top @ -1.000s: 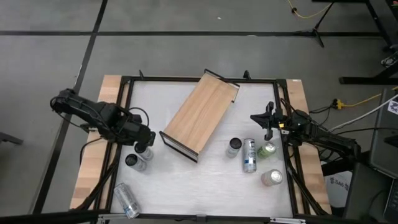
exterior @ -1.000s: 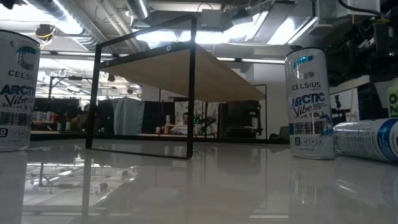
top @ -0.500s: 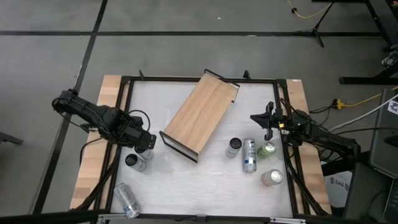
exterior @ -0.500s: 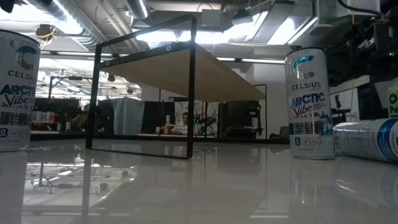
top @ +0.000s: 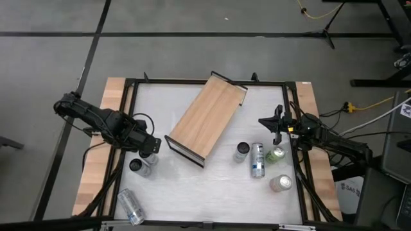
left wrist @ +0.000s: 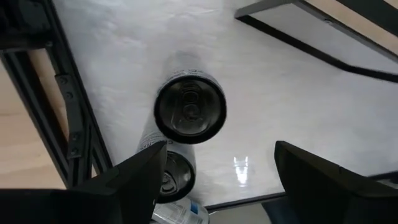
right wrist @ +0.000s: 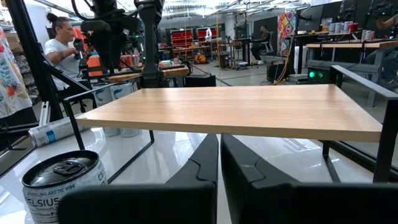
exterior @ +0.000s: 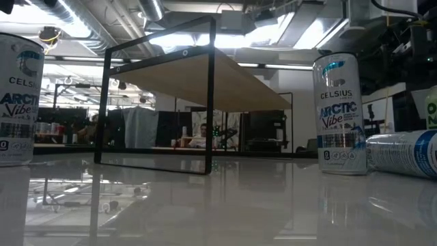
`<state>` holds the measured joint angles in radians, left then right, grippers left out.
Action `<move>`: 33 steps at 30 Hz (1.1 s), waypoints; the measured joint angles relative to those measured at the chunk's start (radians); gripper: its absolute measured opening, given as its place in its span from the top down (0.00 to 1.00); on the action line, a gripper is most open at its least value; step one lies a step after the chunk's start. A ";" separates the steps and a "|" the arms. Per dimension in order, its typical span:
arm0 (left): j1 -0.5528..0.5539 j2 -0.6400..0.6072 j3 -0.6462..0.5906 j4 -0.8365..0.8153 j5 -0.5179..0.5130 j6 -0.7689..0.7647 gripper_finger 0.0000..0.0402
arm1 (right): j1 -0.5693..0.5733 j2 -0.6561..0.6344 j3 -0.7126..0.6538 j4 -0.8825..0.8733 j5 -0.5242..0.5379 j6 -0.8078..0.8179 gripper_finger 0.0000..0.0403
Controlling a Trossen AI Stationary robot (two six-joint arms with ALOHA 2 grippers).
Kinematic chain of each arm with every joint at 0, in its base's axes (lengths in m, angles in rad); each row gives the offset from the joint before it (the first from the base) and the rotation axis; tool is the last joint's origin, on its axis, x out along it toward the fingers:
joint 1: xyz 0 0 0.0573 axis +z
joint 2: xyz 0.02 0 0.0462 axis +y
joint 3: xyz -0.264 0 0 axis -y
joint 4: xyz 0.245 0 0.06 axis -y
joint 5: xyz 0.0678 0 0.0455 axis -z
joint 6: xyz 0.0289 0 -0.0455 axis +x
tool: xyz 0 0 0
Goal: Place canned beverage on shelf
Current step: Put the white soda can on the shelf
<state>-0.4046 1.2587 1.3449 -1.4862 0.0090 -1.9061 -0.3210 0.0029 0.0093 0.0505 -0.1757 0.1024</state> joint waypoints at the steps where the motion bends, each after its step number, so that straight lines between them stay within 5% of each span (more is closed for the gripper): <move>1: 0.000 0.000 0.000 -0.003 0.000 -0.018 0.27 | 0.000 0.000 0.000 0.000 0.000 0.000 0.98; 23: 0.000 0.013 -0.001 -0.032 -0.042 -0.023 0.27 | 0.000 0.000 0.000 0.000 0.000 0.000 0.98; 33: 0.000 0.051 -0.001 -0.036 -0.041 -0.023 0.11 | 0.000 0.000 0.000 0.000 0.000 0.000 0.98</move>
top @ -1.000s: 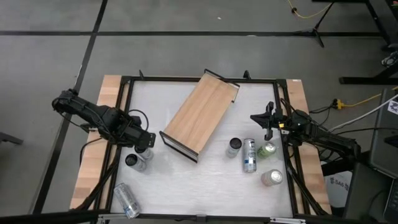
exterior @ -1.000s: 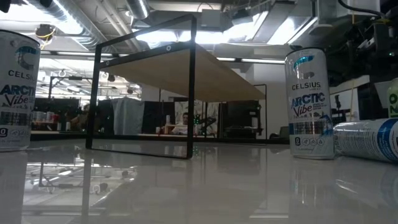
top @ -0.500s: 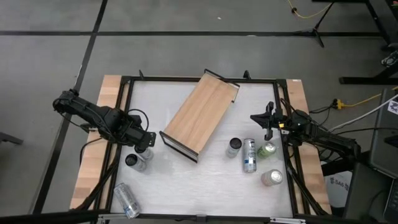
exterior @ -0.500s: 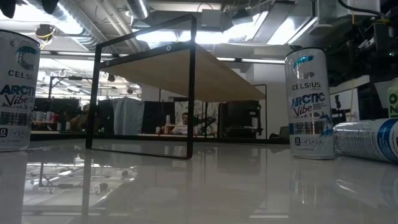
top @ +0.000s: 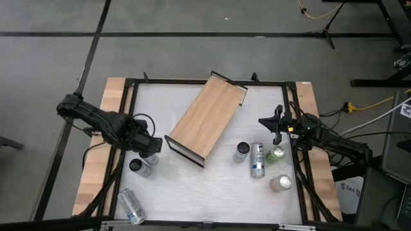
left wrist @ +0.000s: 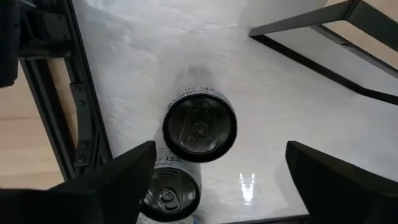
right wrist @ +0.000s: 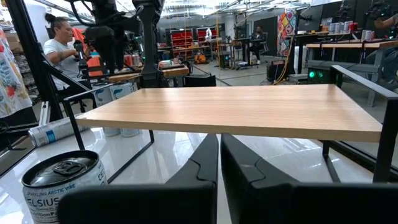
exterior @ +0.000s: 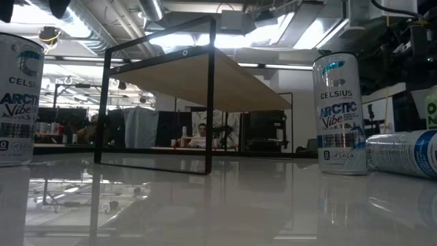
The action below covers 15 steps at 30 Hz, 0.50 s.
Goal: Place canned beverage on shelf
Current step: Put the white soda can on the shelf
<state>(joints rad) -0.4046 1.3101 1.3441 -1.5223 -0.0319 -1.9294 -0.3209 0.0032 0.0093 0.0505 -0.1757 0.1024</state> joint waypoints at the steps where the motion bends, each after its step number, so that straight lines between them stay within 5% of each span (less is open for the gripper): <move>1: 0.000 0.013 0.000 -0.007 0.000 0.000 0.09 | 0.000 0.000 0.000 0.000 0.000 0.000 0.98; 15: 0.000 0.150 0.000 -0.050 -0.001 0.003 0.06 | 0.000 0.000 0.000 0.000 0.002 0.000 0.98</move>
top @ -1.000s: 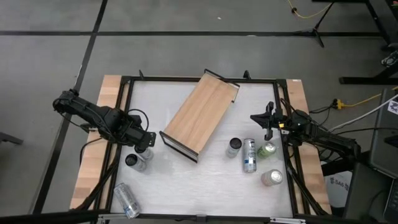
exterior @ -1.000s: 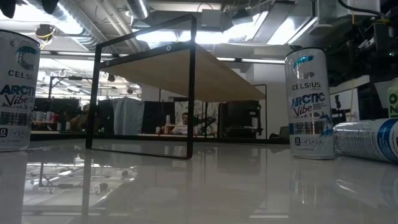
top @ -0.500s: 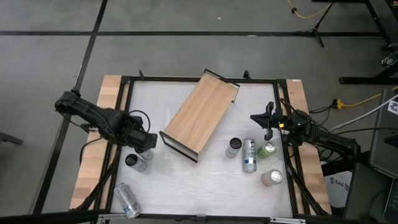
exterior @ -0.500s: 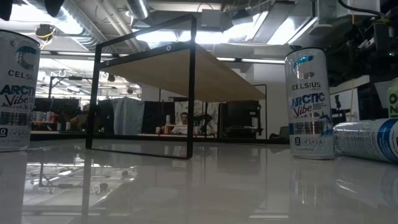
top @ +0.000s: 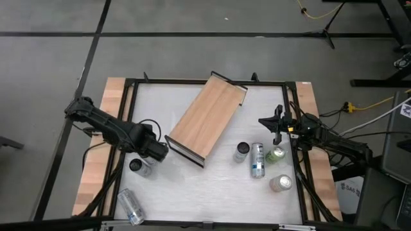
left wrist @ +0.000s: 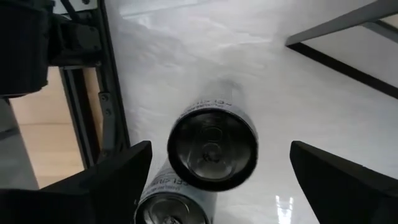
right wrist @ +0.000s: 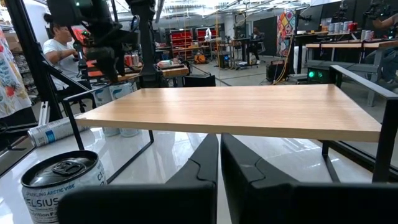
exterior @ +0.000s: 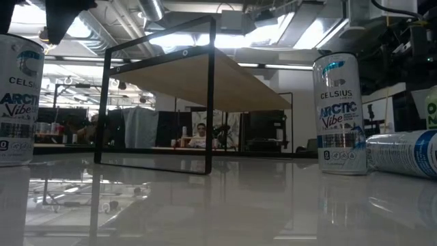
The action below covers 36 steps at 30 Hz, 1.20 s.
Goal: Place canned beverage on shelf
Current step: Put the white soda can on the shelf
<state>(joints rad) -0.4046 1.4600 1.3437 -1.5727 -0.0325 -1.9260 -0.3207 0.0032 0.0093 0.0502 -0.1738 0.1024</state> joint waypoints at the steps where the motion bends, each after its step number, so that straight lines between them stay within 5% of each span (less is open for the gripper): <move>1: 0.000 0.009 0.000 0.001 -0.002 0.006 0.06 | 0.000 0.000 0.000 0.000 0.000 0.000 0.98; 36: -0.073 0.092 -0.060 0.021 -0.009 0.024 0.06 | 0.000 0.000 0.000 0.000 0.001 0.000 0.98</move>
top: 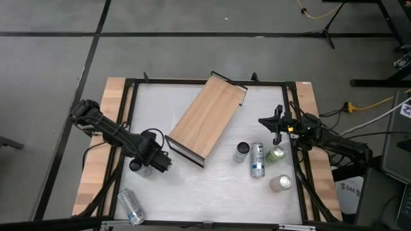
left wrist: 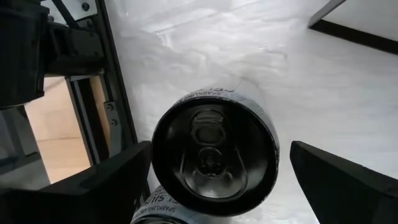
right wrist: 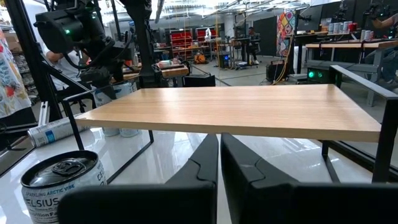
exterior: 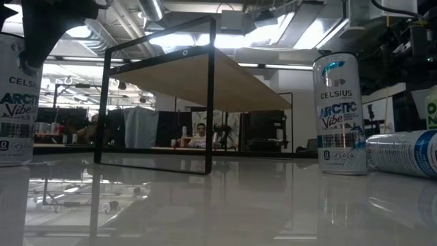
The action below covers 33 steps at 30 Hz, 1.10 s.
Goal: Place canned beverage on shelf
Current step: Put the white soda can on the shelf
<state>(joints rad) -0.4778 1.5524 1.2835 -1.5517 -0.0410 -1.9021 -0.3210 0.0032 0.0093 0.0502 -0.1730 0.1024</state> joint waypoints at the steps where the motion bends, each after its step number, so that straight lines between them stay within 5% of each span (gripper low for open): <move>1: 0.000 0.000 0.000 0.000 -0.001 -0.005 0.06 | 0.000 0.000 0.000 0.000 0.000 0.000 0.98; 18: 0.000 0.000 0.000 0.001 -0.057 -0.085 0.13 | 0.000 0.000 0.000 0.000 0.000 0.000 0.98; 33: -0.002 -0.003 0.002 -0.003 -0.051 -0.083 0.41 | 0.000 0.000 0.000 0.000 0.000 0.000 0.98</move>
<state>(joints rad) -0.4793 1.5490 1.2858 -1.5550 -0.0916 -1.9853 -0.3208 0.0032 0.0093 0.0504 -0.1730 0.1024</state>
